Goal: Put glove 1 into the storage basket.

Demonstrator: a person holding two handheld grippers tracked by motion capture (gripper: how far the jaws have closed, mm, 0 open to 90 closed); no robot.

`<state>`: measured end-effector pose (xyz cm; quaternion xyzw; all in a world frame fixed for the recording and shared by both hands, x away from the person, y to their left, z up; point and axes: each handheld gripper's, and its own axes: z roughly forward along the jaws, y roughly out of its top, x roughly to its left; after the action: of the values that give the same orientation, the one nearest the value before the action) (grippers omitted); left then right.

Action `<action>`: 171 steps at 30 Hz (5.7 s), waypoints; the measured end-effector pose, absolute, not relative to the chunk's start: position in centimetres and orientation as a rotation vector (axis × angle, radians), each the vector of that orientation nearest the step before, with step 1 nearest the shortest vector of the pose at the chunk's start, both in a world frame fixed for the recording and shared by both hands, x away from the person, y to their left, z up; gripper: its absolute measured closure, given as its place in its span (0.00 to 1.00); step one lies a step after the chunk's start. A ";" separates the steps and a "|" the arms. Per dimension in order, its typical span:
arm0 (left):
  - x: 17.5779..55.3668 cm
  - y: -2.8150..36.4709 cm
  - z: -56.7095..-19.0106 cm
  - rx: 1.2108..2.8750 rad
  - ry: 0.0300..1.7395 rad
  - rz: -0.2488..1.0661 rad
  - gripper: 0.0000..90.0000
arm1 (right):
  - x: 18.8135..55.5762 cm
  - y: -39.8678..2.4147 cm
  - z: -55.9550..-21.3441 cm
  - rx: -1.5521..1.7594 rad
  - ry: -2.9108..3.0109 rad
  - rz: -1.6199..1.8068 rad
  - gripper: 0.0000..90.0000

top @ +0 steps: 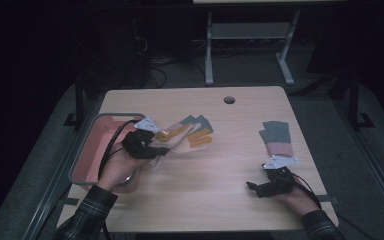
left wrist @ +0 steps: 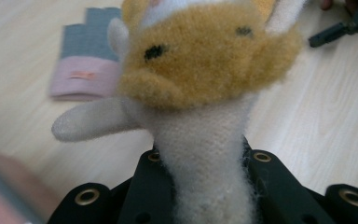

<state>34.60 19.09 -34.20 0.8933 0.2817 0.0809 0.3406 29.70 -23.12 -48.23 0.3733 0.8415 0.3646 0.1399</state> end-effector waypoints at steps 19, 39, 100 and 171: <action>35.5 29.7 -32.9 2.222 1.072 0.408 0.87 | 29.7 -23.1 -48.2 1.078 2.432 1.052 0.10; 37.3 33.5 -40.1 2.329 1.369 0.367 0.83 | 29.7 -23.1 -48.2 1.081 2.431 1.051 0.10; 41.7 32.1 -40.9 2.272 1.283 0.338 0.78 | 29.7 -23.1 -48.2 1.081 2.431 1.051 0.10; 33.3 17.2 -38.3 2.158 0.823 0.120 0.25 | 29.7 -23.1 -48.2 1.082 2.431 1.050 0.10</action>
<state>33.25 17.25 -38.30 0.8540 0.3257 0.0476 0.4029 29.69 -23.11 -48.22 0.3744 0.8415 0.3635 0.1399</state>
